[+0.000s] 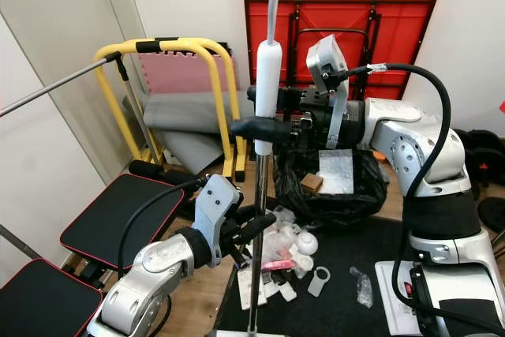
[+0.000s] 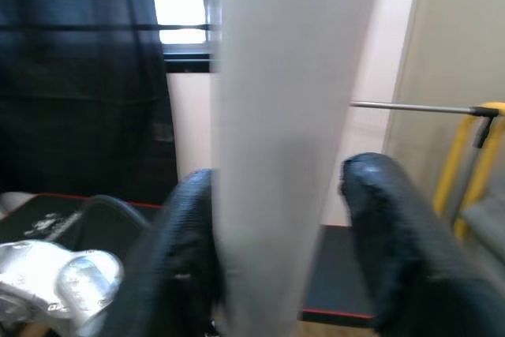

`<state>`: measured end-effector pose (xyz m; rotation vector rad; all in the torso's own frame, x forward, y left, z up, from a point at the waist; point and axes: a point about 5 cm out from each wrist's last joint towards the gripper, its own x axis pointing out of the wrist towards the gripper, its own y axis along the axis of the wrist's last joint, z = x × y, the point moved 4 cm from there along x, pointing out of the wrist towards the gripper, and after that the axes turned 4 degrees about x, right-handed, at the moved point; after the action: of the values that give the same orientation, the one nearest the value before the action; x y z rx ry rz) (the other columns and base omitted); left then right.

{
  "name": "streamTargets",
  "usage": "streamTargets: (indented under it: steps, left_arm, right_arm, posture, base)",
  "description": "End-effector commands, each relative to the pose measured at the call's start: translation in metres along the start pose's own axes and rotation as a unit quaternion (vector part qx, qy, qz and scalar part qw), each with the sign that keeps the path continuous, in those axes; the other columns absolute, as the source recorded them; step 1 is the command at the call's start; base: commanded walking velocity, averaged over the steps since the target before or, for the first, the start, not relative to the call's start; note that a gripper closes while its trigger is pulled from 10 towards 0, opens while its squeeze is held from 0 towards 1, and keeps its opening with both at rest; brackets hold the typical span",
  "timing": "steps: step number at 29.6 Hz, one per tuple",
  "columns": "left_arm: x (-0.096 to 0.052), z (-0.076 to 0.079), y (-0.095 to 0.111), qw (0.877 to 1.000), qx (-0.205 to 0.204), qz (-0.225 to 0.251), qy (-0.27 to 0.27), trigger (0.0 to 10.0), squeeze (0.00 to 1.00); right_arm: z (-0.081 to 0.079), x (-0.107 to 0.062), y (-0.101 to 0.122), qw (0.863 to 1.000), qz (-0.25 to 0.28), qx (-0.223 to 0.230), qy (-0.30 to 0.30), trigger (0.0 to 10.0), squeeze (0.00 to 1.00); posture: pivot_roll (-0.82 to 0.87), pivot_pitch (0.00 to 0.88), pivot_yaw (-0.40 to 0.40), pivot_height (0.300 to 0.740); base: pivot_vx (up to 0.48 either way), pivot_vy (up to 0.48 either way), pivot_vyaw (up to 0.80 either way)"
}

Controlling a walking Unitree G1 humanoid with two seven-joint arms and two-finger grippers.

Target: Sweep floor

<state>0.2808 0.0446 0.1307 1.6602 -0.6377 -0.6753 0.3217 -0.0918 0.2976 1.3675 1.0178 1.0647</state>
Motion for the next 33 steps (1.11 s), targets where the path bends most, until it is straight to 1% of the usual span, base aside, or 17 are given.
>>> streamTargets:
  steps: [1, 5, 8, 11, 18, 19, 20, 21, 22, 23, 24, 25, 27, 29, 30, 32, 33]
  left_arm:
    - [0.0, 0.0, 0.005, 1.0, 0.008, 0.011, -0.006, 0.0, 0.0]
    - [0.001, 0.0, 0.005, 1.0, 0.008, 0.011, -0.008, 0.0, 0.0]
    - [0.0, 0.001, 0.005, 1.0, 0.006, 0.012, -0.009, 0.0, 0.0]
    - [0.001, 0.001, 0.005, 1.0, 0.005, 0.012, -0.011, 0.0, 0.0]
    - [0.001, 0.0, 0.005, 1.0, 0.006, 0.013, -0.008, 0.0, 0.0]
    - [0.001, -0.007, 0.006, 1.0, -0.004, 0.017, 0.016, 7.2, 0.0]
    - [0.001, -0.007, 0.006, 1.0, -0.004, 0.017, 0.016, 7.2, 0.0]
    - [-0.001, -0.013, 0.009, 0.999, -0.02, 0.027, 0.036, 10.0, 1.0]
    - [-0.004, -0.02, 0.011, 0.997, -0.037, 0.038, 0.054, 10.0, 1.0]
    - [-0.004, -0.02, 0.011, 0.997, -0.037, 0.038, 0.054, 10.0, 1.0]
    - [-0.009, -0.028, 0.014, 0.994, -0.056, 0.05, 0.076, 10.0, 1.0]
    - [-0.009, -0.028, 0.014, 0.994, -0.056, 0.05, 0.076, 10.0, 1.0]
    - [-0.024, -0.044, 0.013, 0.989, -0.073, 0.059, 0.114, 10.0, 1.0]
    - [-0.024, -0.044, 0.013, 0.989, -0.073, 0.059, 0.114, 10.0, 1.0]
    - [-0.044, -0.069, 0.009, 0.976, -0.088, 0.063, 0.189, 10.0, 1.0]
    - [-0.044, -0.069, 0.009, 0.976, -0.088, 0.063, 0.189, 10.0, 1.0]
    - [-0.057, -0.081, 0.008, 0.967, -0.098, 0.07, 0.223, 0.0, 0.38]
  right_arm:
    - [-0.001, 0.004, 0.0, 1.0, -0.001, 0.005, 0.01, 0.0, 0.0]
    - [-0.003, 0.002, -0.002, 1.0, -0.006, 0.003, 0.025, 0.0, 0.0]
    - [-0.003, -0.003, -0.003, 1.0, -0.013, -0.002, 0.029, 0.0, 0.0]
    - [-0.002, -0.008, -0.003, 0.999, -0.021, -0.004, 0.025, 0.0, 0.0]
    - [0.001, -0.01, -0.007, 1.0, -0.027, -0.006, 0.01, 0.0, 0.0]
    - [0.005, -0.008, -0.007, 1.0, -0.023, -0.01, -0.005, 0.0, 0.0]
    - [0.005, -0.008, -0.007, 1.0, -0.023, -0.01, -0.005, 0.0, 0.0]
    - [0.01, -0.006, -0.006, 0.999, -0.014, -0.015, -0.025, 0.0, 0.0]
    - [0.016, -0.004, -0.005, 0.999, -0.004, -0.018, -0.049, 0.0, 0.0]
    - [0.016, -0.004, -0.005, 0.999, -0.004, -0.018, -0.049, 0.0, 0.0]
    - [0.023, -0.003, -0.006, 0.996, 0.005, -0.023, -0.08, 0.0, 0.0]
    - [0.023, -0.003, -0.006, 0.996, 0.005, -0.023, -0.08, 0.0, 0.0]
    - [0.038, -0.005, -0.01, 0.989, 0.008, -0.034, -0.144, 0.0, 0.0]
    - [0.038, -0.005, -0.01, 0.989, 0.008, -0.034, -0.144, 0.0, 0.0]
    - [0.051, -0.01, -0.013, 0.979, 0.012, -0.039, -0.202, 0.0, 0.0]
    - [0.051, -0.01, -0.013, 0.979, 0.012, -0.039, -0.202, 0.0, 0.0]
    - [0.059, -0.014, -0.015, 0.971, 0.018, -0.033, -0.235, 0.0, 0.0]
  posture:
    - [-0.02, 0.0, -0.028, 0.74]
    - [-0.03, 0.0, -0.028, 0.74]
    - [-0.03, 0.0, -0.029, 0.74]
    - [-0.03, 0.0, -0.029, 0.74]
    - [-0.04, 0.0, -0.031, 0.74]
    - [-0.04, 0.0, -0.028, 0.74]
    - [-0.04, 0.0, -0.028, 0.74]
    - [-0.04, 0.0, -0.027, 0.74]
    - [-0.05, 0.0, -0.021, 0.74]
    - [-0.05, 0.0, -0.021, 0.74]
    - [-0.05, 0.0, -0.018, 0.74]
    - [-0.05, 0.0, -0.018, 0.74]
    - [-0.05, 0.0, -0.013, 0.74]
    - [-0.05, 0.0, -0.013, 0.74]
    - [-0.05, 0.0, -0.014, 0.74]
    - [-0.05, 0.0, -0.014, 0.74]
    - [-0.05, 0.0, -0.017, 0.74]
  base:
    - [0.0, 0.0, 0.0]
    - [0.0, 0.0, 0.0]
    - [0.0, 0.0, 0.0]
    - [0.0, 0.0, 0.0]
    - [0.0, 0.0, 0.0]
    - [0.0, 0.0, 0.0]
    - [0.0, 0.0, 0.0]
    - [0.0, 0.0, 0.0]
    - [0.0, 0.0, 0.0]
    - [0.0, 0.0, 0.0]
    - [0.0, 0.0, 0.0]
    - [0.0, 0.0, 0.0]
    - [0.0, 0.0, 0.0]
    - [0.0, 0.0, 0.0]
    - [0.0, 0.0, 0.0]
    - [0.0, 0.0, 0.0]
    - [0.0, 0.0, 0.0]
